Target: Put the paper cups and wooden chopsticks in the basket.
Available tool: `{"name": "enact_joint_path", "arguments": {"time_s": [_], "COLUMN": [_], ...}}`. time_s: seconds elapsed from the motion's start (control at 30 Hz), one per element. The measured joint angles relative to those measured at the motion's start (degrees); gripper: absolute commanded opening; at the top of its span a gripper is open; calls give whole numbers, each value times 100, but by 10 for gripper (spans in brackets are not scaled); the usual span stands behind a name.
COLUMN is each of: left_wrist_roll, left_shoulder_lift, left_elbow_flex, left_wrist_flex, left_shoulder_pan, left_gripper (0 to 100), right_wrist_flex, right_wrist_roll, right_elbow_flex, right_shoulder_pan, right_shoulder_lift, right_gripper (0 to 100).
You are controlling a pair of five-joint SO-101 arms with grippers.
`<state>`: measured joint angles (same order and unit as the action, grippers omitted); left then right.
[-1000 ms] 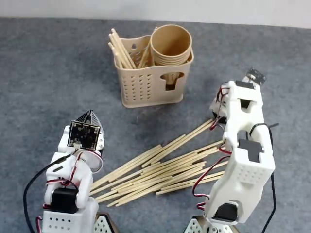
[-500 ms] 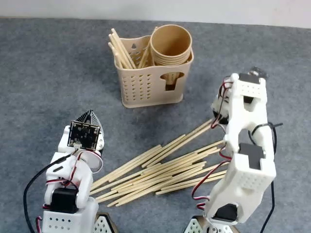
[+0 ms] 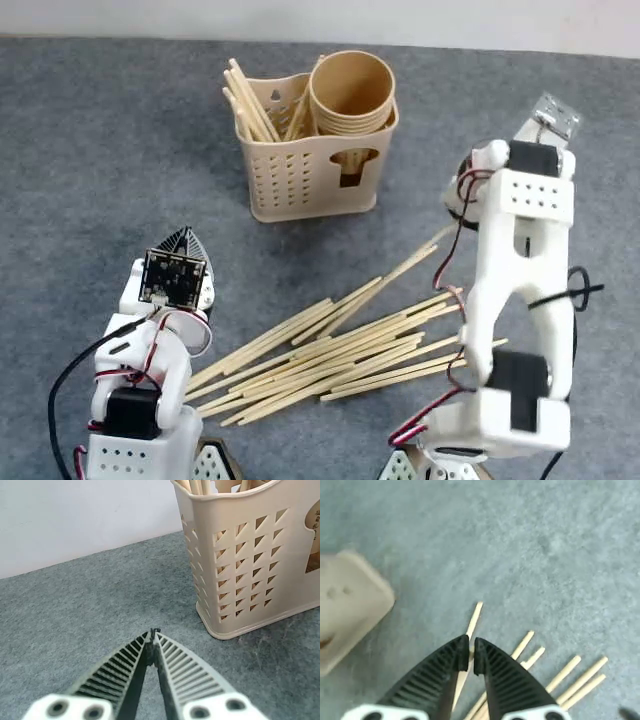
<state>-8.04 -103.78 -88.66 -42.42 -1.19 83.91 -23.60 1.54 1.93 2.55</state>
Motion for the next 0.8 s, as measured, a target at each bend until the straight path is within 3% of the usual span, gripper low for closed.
{"name": "enact_joint_path", "arguments": {"time_s": [0.8], "left_wrist_roll": [0], "left_shoulder_lift": [0], "left_elbow_flex": [0], "left_wrist_flex": [0], "left_shoulder_pan": [0], "left_gripper": [11], "right_wrist_flex": [378], "right_wrist_roll": [132], "right_elbow_flex": [0], "right_shoulder_pan": [-1688], "right_shoulder_lift": [3429], "right_gripper": [5]}}
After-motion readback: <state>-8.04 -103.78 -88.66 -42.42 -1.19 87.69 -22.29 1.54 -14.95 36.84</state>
